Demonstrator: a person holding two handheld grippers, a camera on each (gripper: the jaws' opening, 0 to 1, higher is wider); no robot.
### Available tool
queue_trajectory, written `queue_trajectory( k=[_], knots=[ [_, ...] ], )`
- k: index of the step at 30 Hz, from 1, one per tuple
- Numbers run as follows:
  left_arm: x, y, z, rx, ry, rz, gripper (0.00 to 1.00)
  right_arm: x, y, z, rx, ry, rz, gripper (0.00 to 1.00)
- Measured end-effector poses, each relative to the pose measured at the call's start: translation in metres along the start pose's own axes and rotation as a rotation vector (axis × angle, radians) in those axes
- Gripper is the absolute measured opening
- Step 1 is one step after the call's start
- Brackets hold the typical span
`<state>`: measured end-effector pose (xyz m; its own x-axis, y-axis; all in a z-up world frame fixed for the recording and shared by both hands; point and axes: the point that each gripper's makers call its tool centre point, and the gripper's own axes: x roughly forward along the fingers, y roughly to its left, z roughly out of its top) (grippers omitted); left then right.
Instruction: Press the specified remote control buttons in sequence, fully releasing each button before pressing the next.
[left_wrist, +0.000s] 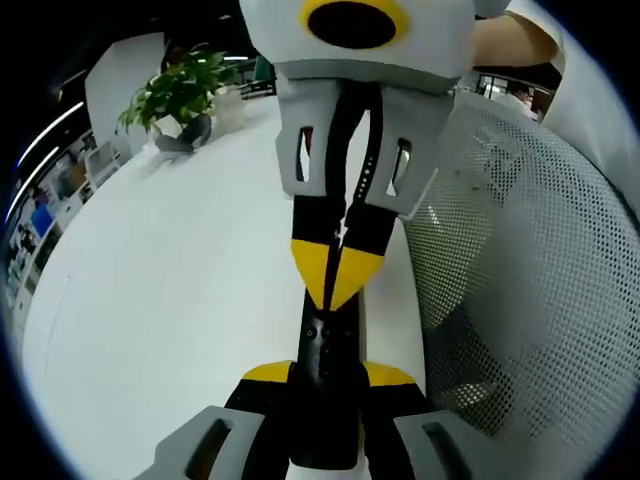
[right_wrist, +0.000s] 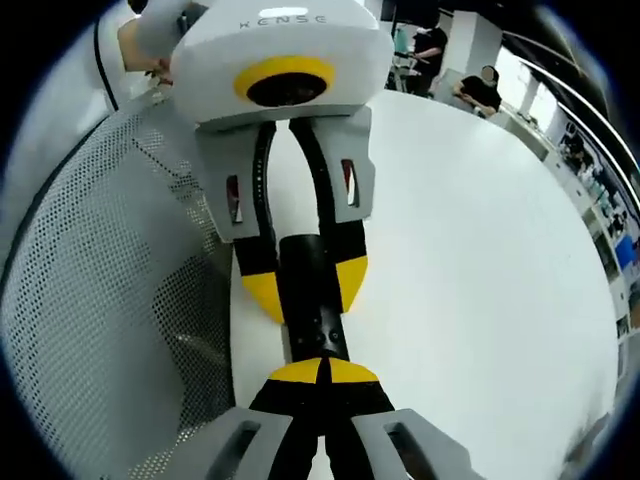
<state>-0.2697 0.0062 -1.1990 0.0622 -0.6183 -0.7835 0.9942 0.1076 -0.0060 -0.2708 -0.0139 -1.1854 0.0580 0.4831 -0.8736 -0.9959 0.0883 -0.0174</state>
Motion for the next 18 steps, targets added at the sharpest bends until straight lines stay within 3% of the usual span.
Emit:
queue_trajectory(
  k=[12,15,18],
  knots=[
    [-0.0007,-0.0007,0.0012,0.0,-0.02,-0.004,0.24,0.0008,0.0024,-0.0038,-0.034,0.048,-0.024,0.0],
    [-0.0003,-0.0011,0.0016,0.001,-0.02,-0.004,0.24,-0.0004,0.0002,-0.0038,0.043,0.0,-0.033,0.0],
    [-0.0007,-0.0012,0.0019,0.001,-0.019,-0.004,0.24,-0.002,-0.0011,-0.0052,0.054,-0.028,-0.022,0.0]
  ],
)
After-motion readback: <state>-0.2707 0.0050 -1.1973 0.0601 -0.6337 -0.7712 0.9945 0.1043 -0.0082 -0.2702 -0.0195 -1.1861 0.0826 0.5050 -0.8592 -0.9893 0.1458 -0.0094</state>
